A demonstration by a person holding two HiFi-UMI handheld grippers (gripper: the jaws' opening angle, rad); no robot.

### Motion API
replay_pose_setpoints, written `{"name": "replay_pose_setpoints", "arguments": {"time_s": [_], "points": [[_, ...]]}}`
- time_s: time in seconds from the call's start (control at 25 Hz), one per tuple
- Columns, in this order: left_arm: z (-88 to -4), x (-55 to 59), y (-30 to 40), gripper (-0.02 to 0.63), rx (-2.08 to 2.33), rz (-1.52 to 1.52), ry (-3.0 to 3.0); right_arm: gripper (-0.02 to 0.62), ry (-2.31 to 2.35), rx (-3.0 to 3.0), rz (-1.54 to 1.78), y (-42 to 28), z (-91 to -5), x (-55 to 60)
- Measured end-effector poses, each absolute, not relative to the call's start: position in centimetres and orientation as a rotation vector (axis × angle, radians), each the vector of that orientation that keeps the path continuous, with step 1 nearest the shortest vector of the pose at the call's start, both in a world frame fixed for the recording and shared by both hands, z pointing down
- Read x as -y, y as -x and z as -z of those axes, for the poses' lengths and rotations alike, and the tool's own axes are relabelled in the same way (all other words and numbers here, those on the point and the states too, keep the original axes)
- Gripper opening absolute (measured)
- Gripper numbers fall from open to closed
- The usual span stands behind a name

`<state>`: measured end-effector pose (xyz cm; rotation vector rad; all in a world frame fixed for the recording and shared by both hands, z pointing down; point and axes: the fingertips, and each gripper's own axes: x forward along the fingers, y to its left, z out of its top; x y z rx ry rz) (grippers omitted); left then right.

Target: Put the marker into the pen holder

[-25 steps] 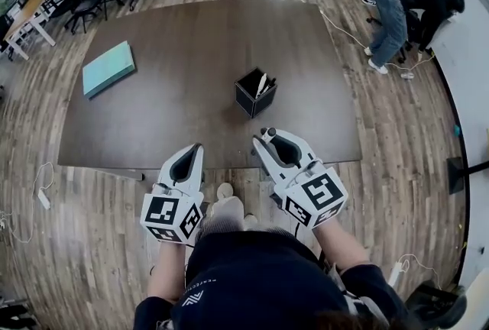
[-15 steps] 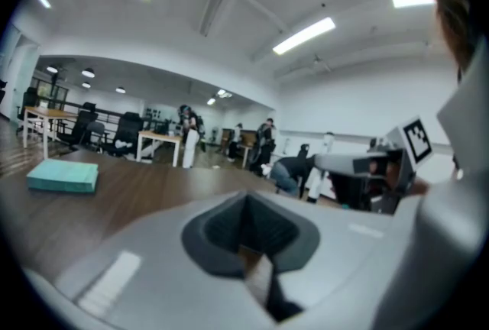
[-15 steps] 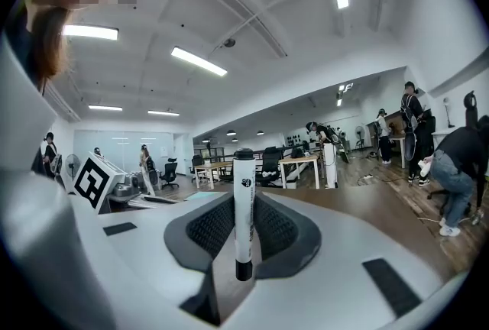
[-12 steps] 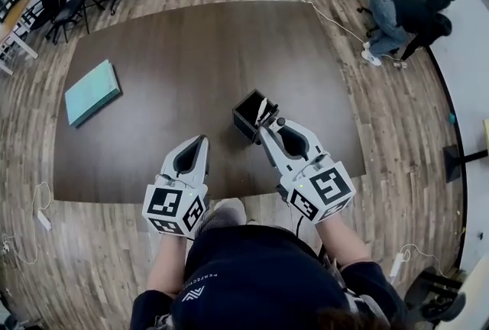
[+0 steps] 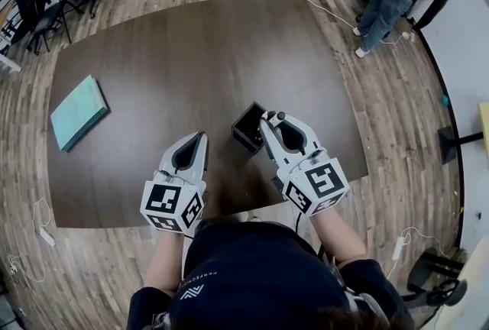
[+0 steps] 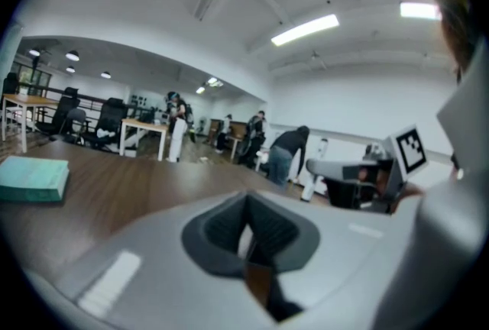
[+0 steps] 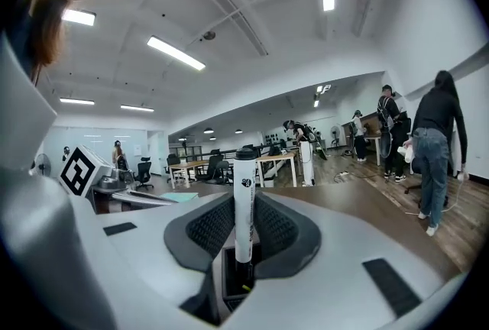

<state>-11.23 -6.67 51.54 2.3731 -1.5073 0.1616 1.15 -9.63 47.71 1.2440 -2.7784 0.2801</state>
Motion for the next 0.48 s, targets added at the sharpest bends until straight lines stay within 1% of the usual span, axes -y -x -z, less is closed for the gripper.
{"name": "replay_pose_setpoints", "arguments": {"time_s": [0.2,0.48], "points": [[-52.7,8.2,11.2,0.006,1.462,-0.173,-2.364,0.071,-1.252,2.718,-0.326,-1.0,-50.3,10.6],[-53.8,9.5,11.0,0.006,1.428,-0.192,-2.343,0.071,-1.211,2.697,-0.348,-0.5,-51.5,10.8]]}}
